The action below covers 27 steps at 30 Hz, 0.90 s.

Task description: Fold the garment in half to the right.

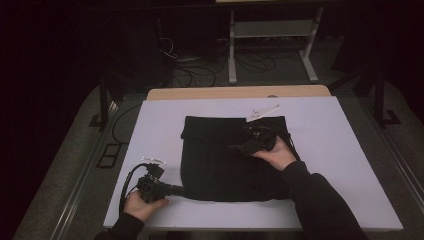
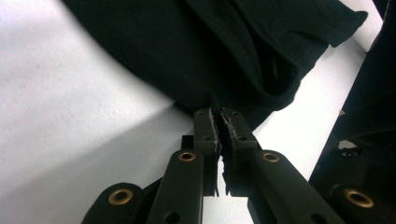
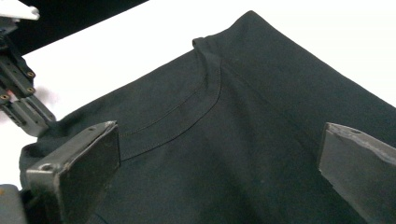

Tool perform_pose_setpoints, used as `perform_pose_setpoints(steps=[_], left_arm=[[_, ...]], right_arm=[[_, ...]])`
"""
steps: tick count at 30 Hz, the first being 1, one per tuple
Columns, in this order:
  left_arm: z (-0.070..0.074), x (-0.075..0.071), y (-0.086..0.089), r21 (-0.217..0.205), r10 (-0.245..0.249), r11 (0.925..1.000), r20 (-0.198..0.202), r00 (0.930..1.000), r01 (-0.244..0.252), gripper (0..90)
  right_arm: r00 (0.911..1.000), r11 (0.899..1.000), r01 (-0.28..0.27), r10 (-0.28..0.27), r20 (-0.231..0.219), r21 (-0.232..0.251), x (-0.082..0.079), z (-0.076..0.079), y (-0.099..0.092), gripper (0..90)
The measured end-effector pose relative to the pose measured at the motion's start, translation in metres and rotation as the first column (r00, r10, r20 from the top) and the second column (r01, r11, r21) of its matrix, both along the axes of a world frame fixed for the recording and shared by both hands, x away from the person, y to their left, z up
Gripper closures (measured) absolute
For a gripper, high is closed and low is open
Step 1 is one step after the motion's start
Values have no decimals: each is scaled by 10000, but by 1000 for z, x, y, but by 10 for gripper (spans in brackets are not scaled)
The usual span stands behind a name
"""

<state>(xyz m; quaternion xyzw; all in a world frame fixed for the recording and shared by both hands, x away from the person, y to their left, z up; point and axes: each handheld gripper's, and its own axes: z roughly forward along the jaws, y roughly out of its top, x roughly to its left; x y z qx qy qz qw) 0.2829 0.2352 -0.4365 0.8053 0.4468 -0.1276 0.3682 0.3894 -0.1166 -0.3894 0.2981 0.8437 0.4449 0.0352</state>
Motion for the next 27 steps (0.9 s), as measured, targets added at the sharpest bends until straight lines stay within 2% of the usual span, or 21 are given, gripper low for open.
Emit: perform_pose_setpoints(steps=[20, 23, 27], left_arm=[[3, -2, 3, -190, -2, 9998, 271, 9996, 7, 838], [3, -2, 3, -219, -11, 9998, 293, 9996, 18, 838], [4, -3, 3, -259, 26, 9997, 258, 9997, -20, 837]], right_arm=[[9999, 9997, -136, 137, 35, -187, 29, 3, 27, 0], [10000, 9997, -67, 66, -74, -227, 32, 4, 30, 0], [10000, 9996, -91, 92, 28, -263, 38, 4, 34, 0]])
